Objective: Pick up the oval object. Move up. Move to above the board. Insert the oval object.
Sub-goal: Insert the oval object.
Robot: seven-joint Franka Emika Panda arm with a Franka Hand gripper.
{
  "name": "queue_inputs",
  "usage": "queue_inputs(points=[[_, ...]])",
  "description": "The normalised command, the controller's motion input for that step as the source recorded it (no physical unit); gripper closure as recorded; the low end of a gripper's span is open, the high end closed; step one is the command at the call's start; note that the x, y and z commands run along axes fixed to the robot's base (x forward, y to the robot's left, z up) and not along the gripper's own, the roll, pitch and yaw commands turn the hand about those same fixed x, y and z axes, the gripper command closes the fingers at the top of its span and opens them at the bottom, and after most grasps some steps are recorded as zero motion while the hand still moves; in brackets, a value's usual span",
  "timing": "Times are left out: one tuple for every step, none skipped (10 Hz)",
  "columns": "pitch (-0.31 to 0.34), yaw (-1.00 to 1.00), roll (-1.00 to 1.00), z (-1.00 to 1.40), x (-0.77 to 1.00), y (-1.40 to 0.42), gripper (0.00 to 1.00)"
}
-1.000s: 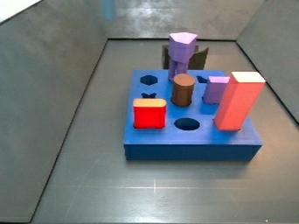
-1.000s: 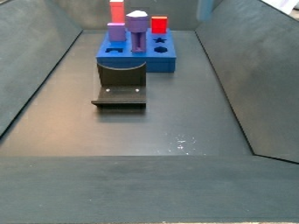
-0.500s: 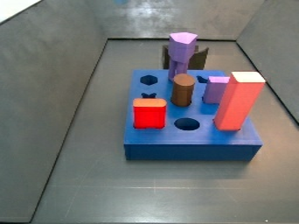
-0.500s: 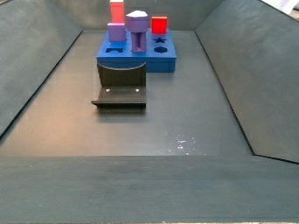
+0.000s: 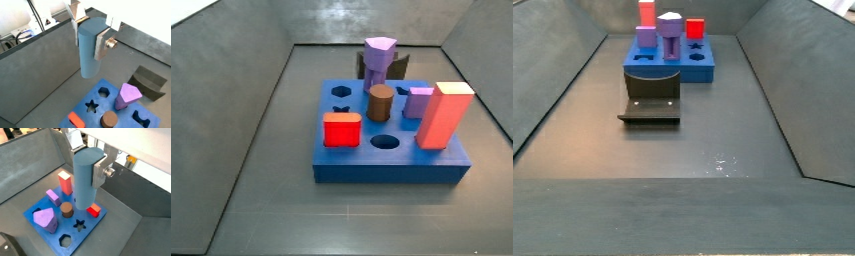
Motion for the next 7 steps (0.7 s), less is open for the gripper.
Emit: queue_inputs(points=[[0.0,-0.09,0.0,0.0,0.06,0.0,1.0],[0.0,-0.1,0.0,0.0,0.0,0.0,1.0],[0.0,-0.15,0.0,0.0,0.0,0.0,1.0],[0.0,-0.23,0.0,0.0,0.0,-0.03,1.0],[0.0,-0.32,0.0,0.0,0.0,-0.08,1.0],[0.0,-0.4,0.0,0.0,0.0,-0.12,1.0],[0.0,-0.57,0.0,0.0,0.01,-0.17,1.0]])
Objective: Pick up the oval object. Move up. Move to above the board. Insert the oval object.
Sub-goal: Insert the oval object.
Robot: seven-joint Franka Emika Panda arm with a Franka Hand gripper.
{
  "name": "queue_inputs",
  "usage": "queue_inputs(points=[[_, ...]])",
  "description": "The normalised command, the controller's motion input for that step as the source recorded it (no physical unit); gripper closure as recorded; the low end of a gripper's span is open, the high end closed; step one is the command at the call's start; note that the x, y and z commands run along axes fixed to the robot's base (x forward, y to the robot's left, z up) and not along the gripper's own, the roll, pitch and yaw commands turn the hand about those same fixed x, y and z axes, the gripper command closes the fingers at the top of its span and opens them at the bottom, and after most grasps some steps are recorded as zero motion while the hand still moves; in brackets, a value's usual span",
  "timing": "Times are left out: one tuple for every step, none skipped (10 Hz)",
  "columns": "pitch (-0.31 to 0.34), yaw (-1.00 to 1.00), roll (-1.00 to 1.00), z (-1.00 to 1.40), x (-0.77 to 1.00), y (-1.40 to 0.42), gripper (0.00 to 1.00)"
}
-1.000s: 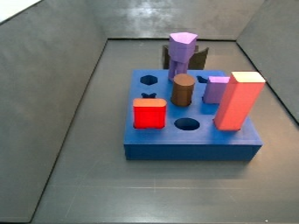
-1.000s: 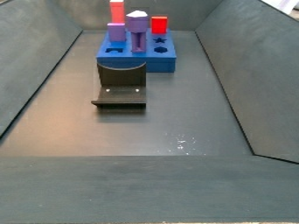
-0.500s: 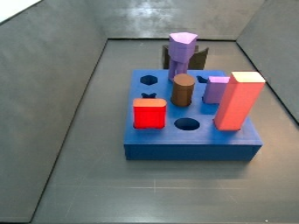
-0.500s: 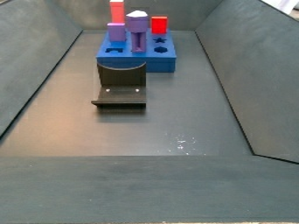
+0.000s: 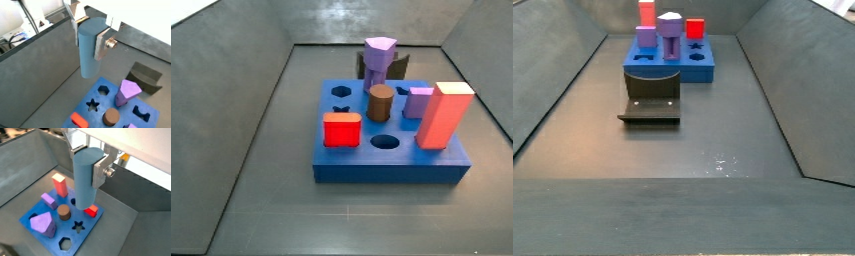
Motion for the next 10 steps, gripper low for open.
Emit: queue_inputs(points=[[-0.033,-0.85,-0.02,-0.04,0.03,-0.28,1.0],[-0.043,-0.89,-0.02,-0.04,0.0,-0.26,1.0],[-0.041,-0.9,-0.03,-0.04,0.0,-0.24,1.0],[-0.033,-0.91,-0.02,-0.05,0.0,-0.24,1.0],[-0.026,-0.9,-0.02,-0.06,0.02,-0.24,1.0],[-0.021,-0.89,-0.02,-0.05,0.03,-0.24,1.0],[-0.019,-0.87,-0.02,-0.05,0.06,-0.22,1.0],[-0.019,-0.89,-0.03,-0.06,0.07,-0.15,1.0],[-0.013,-0.89,-0.02,-0.07,0.09,-0.09,1.0],[-0.003,-0.89,-0.01,-0.09,0.11,-0.06,1.0]])
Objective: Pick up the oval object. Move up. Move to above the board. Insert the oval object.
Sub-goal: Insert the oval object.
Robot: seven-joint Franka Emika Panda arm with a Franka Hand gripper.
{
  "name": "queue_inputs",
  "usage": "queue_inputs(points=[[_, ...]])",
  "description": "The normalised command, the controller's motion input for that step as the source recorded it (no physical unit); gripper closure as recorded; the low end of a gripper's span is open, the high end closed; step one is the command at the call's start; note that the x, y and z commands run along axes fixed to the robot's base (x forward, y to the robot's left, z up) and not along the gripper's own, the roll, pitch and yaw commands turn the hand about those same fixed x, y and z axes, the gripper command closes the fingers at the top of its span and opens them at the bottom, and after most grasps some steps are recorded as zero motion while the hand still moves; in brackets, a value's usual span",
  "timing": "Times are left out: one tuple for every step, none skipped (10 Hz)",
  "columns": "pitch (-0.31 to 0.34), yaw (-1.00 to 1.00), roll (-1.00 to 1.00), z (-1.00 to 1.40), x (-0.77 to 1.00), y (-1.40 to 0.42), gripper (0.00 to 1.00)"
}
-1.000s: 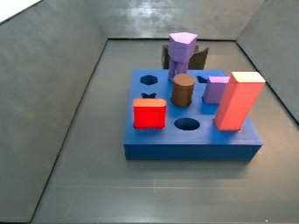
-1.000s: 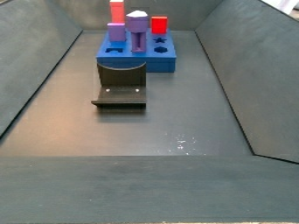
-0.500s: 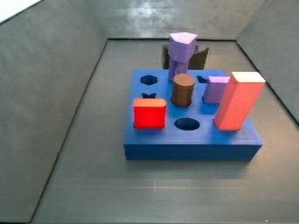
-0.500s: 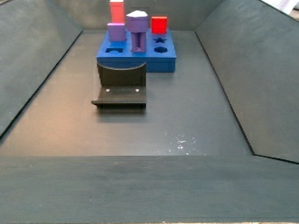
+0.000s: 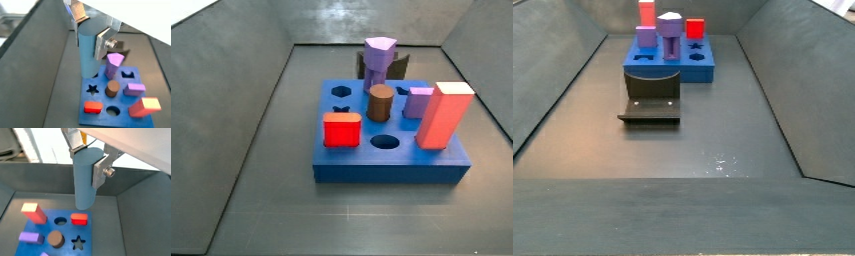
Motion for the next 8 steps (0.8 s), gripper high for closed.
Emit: queue_inputs(points=[[0.0,-0.9,-0.01,-0.11,0.1,-0.06,1.0],[0.0,-0.9,-0.01,-0.11,0.1,-0.06,1.0],[0.0,-0.9,0.0,-0.11,0.11,-0.06,1.0],[-0.001,-0.87,0.0,-0.11,0.14,-0.07,1.0],[-0.01,-0.85,-0.02,-0.09,0.17,-0.06,1.0],[-0.014,-0.84,-0.01,-0.11,0.18,-0.07,1.0],[-0.019,-0.83,0.0,-0.14,0.21,-0.07,1.0],[-0.027,-0.71,0.0,-0.15,0.35,-0.09,1.0]])
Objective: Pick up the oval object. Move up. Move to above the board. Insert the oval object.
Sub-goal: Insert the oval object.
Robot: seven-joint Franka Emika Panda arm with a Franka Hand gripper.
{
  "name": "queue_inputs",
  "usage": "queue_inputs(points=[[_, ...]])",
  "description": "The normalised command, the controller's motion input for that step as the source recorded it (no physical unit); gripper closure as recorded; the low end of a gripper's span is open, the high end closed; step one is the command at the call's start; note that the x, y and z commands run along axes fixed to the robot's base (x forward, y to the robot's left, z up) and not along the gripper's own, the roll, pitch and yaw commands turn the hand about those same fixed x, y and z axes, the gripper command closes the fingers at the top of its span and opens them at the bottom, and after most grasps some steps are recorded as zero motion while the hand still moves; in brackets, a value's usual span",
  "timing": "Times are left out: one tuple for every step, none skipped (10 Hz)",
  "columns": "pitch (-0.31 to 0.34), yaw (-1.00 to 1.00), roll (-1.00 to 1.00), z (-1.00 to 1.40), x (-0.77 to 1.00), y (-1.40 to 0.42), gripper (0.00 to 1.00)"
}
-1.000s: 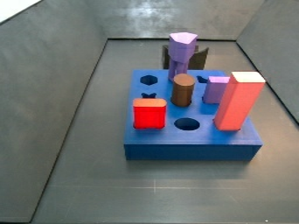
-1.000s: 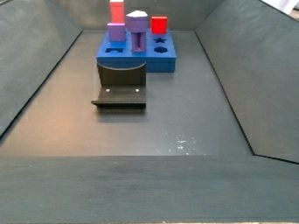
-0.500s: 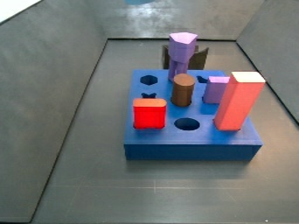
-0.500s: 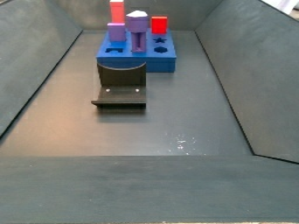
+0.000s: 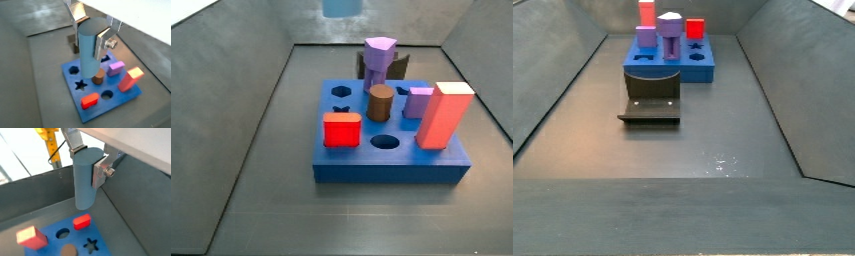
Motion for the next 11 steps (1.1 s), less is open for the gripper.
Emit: queue_inputs(points=[[-0.026,-0.58,0.0,-0.21,0.49,-0.13,1.0],[-0.014,-0.5,0.0,-0.28,0.57,-0.15,1.0],[-0.003,-0.46,0.03,-0.35,0.61,-0.17,1.0],[0.0,-0.41,0.08,-0.43,0.67,-0.16,1.0],[0.0,-0.37,0.11,-0.48,0.67,-0.15,1.0],[0.0,-0.33,0.12,-0.5,0.68,-0.14,1.0],[0.02,-0.32,0.12,-0.49,0.67,-0.15,1.0],[0.009,-0.33,0.1,-0.44,0.66,-0.15,1.0],[0.0,-0.35,0.05,-0.29,0.68,-0.11,1.0],[0.0,-0.38,0.0,-0.18,0.69,-0.08,1.0],[0.0,-0.37,0.0,-0.22,0.71,-0.01,1.0]])
